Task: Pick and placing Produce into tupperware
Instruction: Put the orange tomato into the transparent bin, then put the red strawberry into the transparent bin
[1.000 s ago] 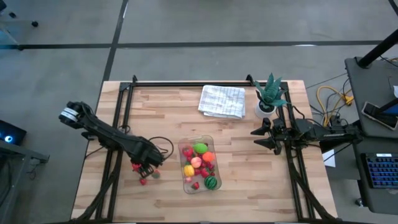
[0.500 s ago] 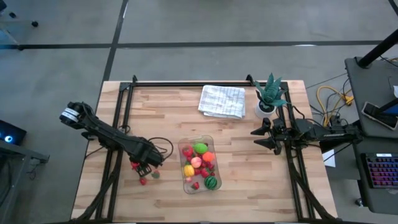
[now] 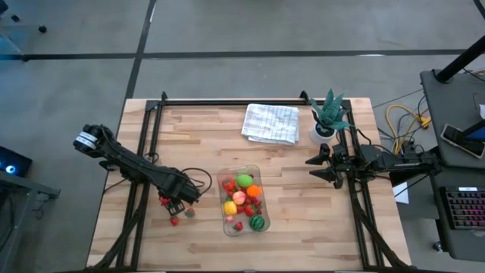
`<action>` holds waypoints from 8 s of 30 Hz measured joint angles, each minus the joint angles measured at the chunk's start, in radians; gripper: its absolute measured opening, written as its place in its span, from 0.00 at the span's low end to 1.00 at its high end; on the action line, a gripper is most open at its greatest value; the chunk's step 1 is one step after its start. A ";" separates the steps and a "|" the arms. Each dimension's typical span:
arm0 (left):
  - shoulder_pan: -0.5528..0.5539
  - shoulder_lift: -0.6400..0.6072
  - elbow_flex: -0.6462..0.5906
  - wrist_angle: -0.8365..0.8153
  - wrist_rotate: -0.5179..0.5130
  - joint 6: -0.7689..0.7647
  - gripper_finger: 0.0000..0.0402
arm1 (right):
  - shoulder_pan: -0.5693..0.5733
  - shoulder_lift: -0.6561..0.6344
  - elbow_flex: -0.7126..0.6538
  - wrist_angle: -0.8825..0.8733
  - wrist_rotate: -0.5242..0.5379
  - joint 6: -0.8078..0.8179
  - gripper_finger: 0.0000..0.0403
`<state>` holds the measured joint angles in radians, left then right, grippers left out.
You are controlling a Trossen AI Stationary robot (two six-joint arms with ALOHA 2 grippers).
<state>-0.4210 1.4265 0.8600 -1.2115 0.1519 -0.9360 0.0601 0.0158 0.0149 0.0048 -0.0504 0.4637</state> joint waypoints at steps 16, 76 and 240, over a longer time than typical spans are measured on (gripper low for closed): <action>0.000 0.000 0.015 0.003 0.022 -0.080 0.59 | 0.000 0.000 0.000 0.000 0.000 0.000 0.60; 0.016 -0.073 -0.118 0.055 0.102 -0.233 0.78 | 0.000 0.000 0.000 0.000 0.000 0.000 0.60; -0.075 0.094 0.178 0.286 -0.099 0.000 0.32 | 0.000 0.000 0.000 0.000 0.000 0.000 0.60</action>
<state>-0.4955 1.5206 1.0376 -0.9255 0.0528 -0.9360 0.0601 0.0158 0.0147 0.0048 -0.0505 0.4637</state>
